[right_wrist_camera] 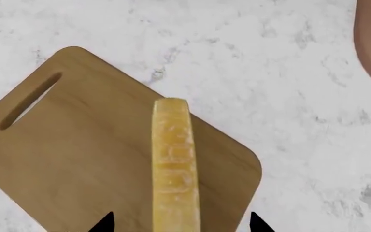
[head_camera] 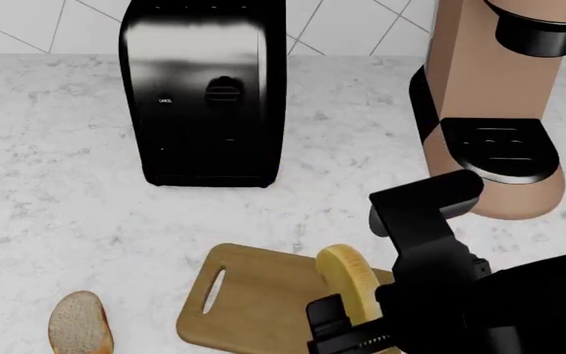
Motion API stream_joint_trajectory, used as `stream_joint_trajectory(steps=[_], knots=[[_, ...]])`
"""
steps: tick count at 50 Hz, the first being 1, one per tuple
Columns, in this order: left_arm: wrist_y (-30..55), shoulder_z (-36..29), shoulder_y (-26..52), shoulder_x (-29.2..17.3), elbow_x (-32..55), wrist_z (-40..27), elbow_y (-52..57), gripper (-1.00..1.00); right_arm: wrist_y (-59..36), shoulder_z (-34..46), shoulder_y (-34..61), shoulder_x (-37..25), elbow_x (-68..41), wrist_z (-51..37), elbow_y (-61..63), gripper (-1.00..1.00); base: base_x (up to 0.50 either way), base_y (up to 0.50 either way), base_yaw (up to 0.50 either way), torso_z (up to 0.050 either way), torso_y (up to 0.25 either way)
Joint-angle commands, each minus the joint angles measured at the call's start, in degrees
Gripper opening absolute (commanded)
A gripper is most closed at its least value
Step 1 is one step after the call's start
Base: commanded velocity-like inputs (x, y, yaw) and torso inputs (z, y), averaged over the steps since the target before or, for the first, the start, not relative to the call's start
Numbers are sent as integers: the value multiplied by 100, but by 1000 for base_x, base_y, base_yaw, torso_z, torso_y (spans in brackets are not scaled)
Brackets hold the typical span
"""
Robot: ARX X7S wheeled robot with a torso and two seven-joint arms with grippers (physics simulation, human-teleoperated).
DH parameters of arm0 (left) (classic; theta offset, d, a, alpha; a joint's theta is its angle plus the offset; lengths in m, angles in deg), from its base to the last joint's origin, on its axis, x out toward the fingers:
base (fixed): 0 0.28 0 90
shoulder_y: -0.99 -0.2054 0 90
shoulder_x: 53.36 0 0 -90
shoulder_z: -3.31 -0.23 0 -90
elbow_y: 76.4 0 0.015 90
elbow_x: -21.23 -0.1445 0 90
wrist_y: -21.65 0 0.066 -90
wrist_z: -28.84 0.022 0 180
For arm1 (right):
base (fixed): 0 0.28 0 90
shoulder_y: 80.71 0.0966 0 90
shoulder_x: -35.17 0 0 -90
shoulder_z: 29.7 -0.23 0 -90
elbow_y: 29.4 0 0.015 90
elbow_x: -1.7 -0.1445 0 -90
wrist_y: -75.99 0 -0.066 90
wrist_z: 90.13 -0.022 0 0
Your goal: Place the bread and cheese on the cutting board.
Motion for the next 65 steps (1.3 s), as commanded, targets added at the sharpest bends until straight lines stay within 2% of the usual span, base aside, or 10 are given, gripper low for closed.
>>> stream_joint_trajectory(steps=[1, 15, 27, 40, 46, 47, 50, 56, 60, 65], knots=[[163, 99, -28, 153, -154, 6, -261, 100, 171, 147, -38, 83, 483, 263, -460, 100, 0, 0, 0, 0, 0], [163, 78, -27, 125, -125, -14, -245, 100, 252, -205, 475, 13, -28, -292, -193, 100, 0, 0, 0, 0, 0], [148, 8, -27, 105, -144, -27, -244, 100, 616, -748, 334, -263, -808, -730, 557, 100, 0, 0, 0, 0, 0], [191, -36, 7, 107, -23, -21, -284, 100, 1484, -1469, -71, -333, -203, -329, 1782, 100, 0, 0, 0, 0, 0], [417, -380, 205, 110, 153, 129, -436, 100, 2121, -2054, -496, -529, 250, -319, 2577, 100, 0, 0, 0, 0, 0], [817, -499, 338, 57, 228, 75, -357, 100, 2241, -2229, -517, -578, 167, -463, 2890, 100, 0, 0, 0, 0, 0], [1068, -547, 457, 43, 464, 104, -269, 100, 2422, -2447, -649, -632, 238, -610, 3312, 100, 0, 0, 0, 0, 0], [2277, -1134, 929, -202, 682, 65, -40, 100, 2897, -2949, -1555, -728, 1103, -633, 4357, 100, 0, 0, 0, 0, 0], [3098, -1033, 1264, -260, 1426, 163, 126, 100, 3010, -3080, -1852, -766, 1349, -732, 4906, 100, 0, 0, 0, 0, 0], [4372, -459, 1600, -266, 2928, -22, 606, 100, 3382, -3537, -2700, -802, 1825, -563, 5403, 100, 0, 0, 0, 0, 0]])
